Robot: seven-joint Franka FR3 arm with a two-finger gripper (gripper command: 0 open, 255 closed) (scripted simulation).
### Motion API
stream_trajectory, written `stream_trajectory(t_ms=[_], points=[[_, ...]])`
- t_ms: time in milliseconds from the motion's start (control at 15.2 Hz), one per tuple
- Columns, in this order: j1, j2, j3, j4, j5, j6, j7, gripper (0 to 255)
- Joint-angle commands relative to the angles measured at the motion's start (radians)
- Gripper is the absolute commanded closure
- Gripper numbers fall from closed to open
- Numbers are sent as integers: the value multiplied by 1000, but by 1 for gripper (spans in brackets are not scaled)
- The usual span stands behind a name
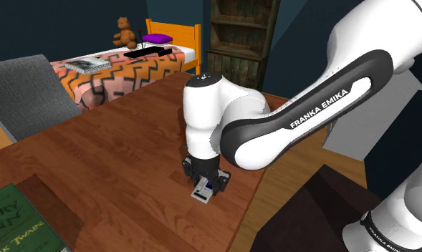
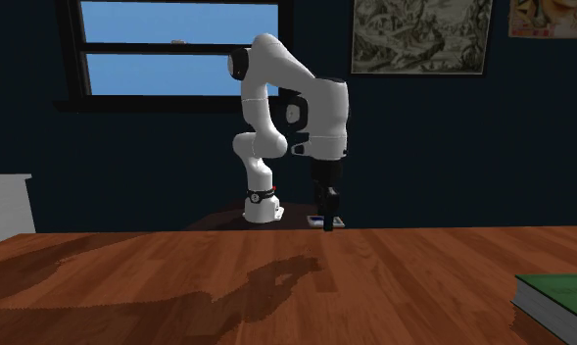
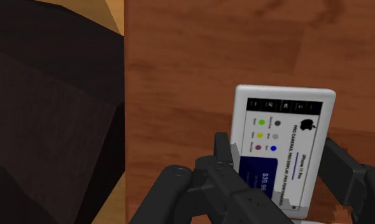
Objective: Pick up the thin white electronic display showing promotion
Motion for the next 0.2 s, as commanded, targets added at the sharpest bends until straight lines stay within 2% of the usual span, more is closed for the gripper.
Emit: stream_trajectory(t_ms=[0, 132], points=[[-7, -24, 7, 7, 26, -22, -18, 255], [-8, -26, 7, 8, 28, -24, -19, 255]])
